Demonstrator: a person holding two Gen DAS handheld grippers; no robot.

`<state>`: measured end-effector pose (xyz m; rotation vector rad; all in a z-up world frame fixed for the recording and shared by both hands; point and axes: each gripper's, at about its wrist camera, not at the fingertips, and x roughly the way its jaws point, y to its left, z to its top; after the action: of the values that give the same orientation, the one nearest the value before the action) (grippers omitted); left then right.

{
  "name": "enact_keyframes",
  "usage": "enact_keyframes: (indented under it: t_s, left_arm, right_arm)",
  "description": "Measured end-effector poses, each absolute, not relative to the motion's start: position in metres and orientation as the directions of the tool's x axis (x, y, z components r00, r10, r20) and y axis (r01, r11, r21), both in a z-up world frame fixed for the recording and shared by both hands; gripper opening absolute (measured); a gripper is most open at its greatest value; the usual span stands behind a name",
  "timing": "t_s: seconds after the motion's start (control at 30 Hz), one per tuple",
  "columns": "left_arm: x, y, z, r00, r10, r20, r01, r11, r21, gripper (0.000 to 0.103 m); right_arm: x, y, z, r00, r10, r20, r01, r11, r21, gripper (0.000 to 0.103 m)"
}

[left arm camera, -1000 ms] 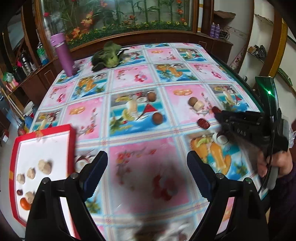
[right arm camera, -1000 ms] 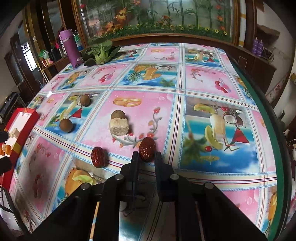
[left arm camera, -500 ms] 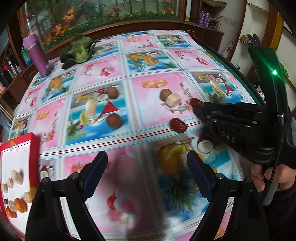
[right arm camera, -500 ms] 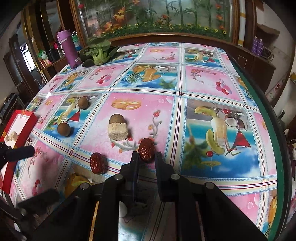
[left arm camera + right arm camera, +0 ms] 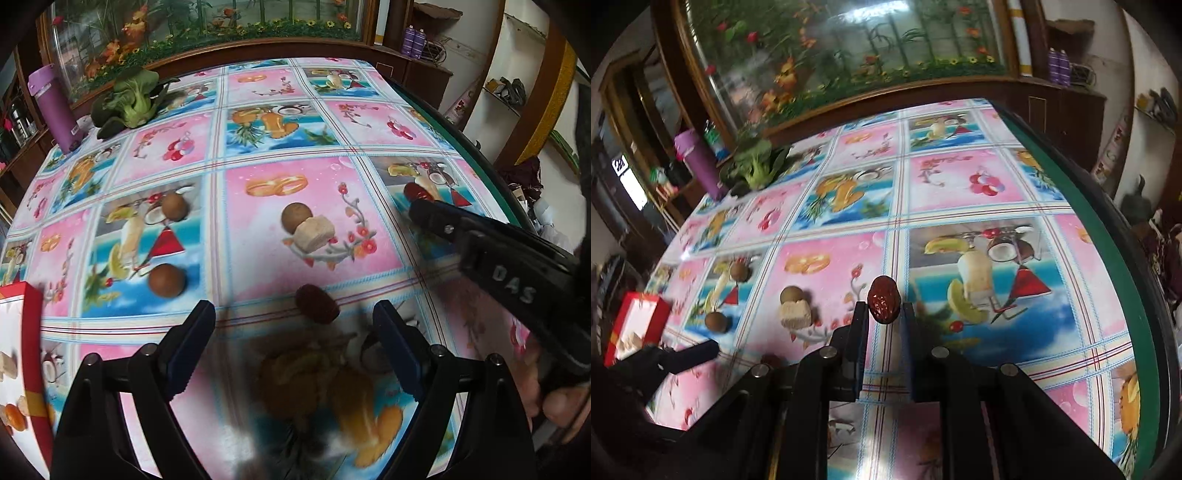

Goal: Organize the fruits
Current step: 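Move both grippers back to the tablecloth and grasp a dark red date with the right gripper, then grasp another dark red date with the left gripper while the right holds its date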

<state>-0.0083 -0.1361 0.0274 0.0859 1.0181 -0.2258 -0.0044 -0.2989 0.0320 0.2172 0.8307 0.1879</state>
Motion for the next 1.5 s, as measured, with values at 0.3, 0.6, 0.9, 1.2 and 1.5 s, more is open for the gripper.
enact_keyframes:
  t_s: [0.3,0.6,0.9,1.2,1.5]
  left_arm:
    - [-0.006,-0.124,0.017,0.514,-0.148,-0.845,0.22,0.975,-0.038,0.043]
    - [-0.025,-0.073,0.018,0.504,-0.154,-0.85,0.19,0.98,-0.065,0.032]
    - [-0.017,-0.083,0.031,0.523,-0.172,-0.835,0.251,0.967,-0.042,0.044]
    - [-0.007,-0.106,0.034,0.525,-0.185,-0.831,0.328,0.945,-0.002,0.044]
    - [0.006,-0.124,0.029,0.512,-0.223,-0.83,0.453,0.891,0.04,0.047]
  right_arm:
    - [-0.005,-0.295,0.032,0.654,0.292,-0.697,-0.113,0.95,0.292,0.016]
    - [-0.014,-0.265,0.024,0.589,0.352,-0.727,-0.246,0.935,0.254,0.016]
    - [-0.017,-0.258,0.012,0.551,0.305,-0.777,-0.224,0.951,0.215,0.016]
    - [-0.014,-0.255,0.016,0.554,0.274,-0.786,-0.228,0.958,0.174,0.036]
    - [-0.011,-0.258,0.014,0.577,0.253,-0.777,-0.2,0.966,0.165,0.029]
